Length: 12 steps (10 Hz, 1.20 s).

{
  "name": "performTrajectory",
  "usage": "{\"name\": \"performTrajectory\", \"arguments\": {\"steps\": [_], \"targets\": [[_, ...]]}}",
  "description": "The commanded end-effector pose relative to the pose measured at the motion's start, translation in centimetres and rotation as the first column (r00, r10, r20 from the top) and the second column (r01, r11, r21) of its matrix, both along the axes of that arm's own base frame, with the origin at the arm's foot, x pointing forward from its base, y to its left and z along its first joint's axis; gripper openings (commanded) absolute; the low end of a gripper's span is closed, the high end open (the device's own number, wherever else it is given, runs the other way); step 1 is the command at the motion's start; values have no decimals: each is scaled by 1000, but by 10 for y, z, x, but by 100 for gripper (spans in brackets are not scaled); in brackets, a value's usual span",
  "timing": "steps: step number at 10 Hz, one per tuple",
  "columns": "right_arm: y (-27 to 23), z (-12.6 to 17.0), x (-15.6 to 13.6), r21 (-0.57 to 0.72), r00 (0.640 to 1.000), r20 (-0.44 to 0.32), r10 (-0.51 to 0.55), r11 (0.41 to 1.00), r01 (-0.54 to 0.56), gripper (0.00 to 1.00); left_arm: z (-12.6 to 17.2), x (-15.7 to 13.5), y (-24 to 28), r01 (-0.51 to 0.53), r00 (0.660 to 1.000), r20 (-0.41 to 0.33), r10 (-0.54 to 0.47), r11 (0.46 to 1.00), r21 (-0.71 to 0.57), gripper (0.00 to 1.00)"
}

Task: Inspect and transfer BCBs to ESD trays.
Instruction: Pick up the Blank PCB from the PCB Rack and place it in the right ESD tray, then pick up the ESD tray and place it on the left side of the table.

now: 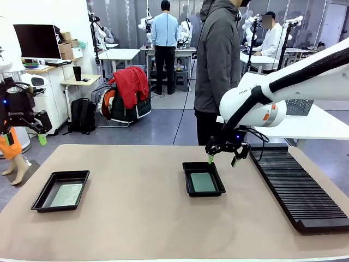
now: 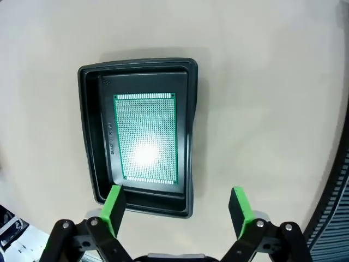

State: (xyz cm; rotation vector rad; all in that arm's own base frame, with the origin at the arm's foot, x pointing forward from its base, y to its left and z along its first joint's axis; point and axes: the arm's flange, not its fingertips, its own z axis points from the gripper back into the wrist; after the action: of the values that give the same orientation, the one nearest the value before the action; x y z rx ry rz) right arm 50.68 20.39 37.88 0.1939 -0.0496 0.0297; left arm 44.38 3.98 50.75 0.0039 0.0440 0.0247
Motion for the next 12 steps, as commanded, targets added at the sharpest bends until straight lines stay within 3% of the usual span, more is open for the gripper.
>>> {"name": "performTrajectory", "arguments": {"steps": [1, 12], "targets": [[12, 8, -1, -47, 1000, -13, -8, 999, 8, 100, -1, 0, 0, 0, 1000, 5, 0, 1000, -1, 100], [5, 7, 0, -21, 1000, -6, 8, 1000, -8, 100, -1, 0, 0, 0, 1000, 5, 0, 1000, -1, 100]]}}
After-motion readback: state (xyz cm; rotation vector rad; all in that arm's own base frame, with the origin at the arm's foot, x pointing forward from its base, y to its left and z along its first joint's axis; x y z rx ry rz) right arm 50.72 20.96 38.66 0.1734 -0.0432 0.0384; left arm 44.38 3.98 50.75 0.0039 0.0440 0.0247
